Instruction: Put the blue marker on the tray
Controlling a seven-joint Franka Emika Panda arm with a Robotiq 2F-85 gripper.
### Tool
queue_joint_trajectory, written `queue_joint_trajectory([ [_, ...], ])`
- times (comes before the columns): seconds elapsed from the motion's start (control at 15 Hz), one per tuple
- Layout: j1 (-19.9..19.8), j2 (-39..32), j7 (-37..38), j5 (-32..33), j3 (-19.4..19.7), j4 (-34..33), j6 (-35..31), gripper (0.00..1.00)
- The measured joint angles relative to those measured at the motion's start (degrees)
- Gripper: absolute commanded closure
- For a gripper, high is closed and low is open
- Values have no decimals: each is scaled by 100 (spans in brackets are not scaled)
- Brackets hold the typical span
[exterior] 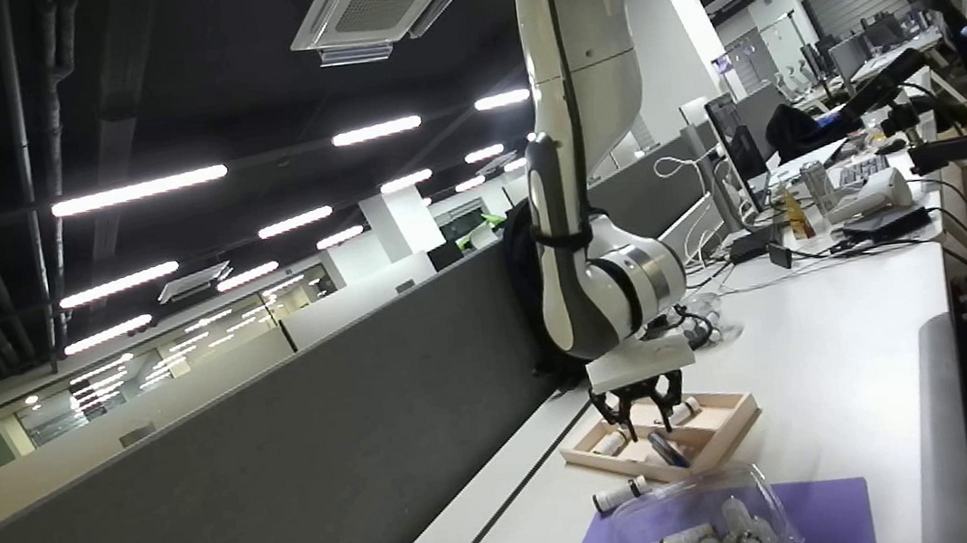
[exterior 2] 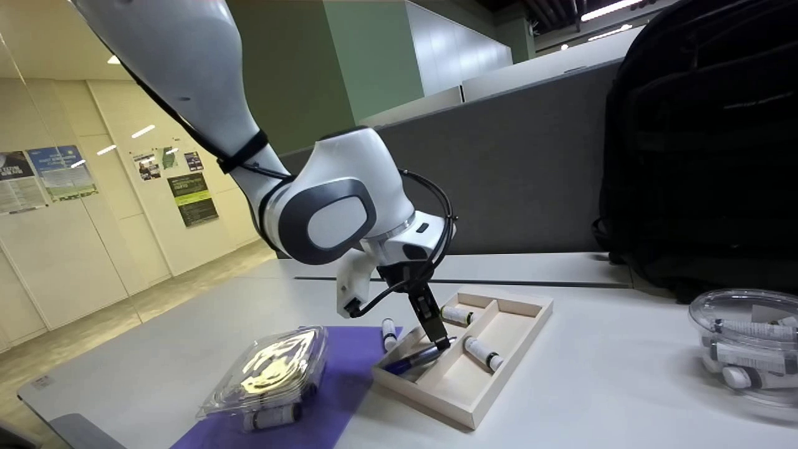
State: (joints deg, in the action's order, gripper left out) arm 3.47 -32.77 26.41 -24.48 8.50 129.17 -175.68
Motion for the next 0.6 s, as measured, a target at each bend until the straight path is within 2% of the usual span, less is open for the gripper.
queue_joint_trajectory([
  [0.13, 1, 40, 0, -28, -50, 22, -56, 2],
  [0.47, 91, 393, -9, -12, -156, 146, -55, 0],
  [0.6, 160, 602, -17, 43, -161, 200, 206, 0],
])
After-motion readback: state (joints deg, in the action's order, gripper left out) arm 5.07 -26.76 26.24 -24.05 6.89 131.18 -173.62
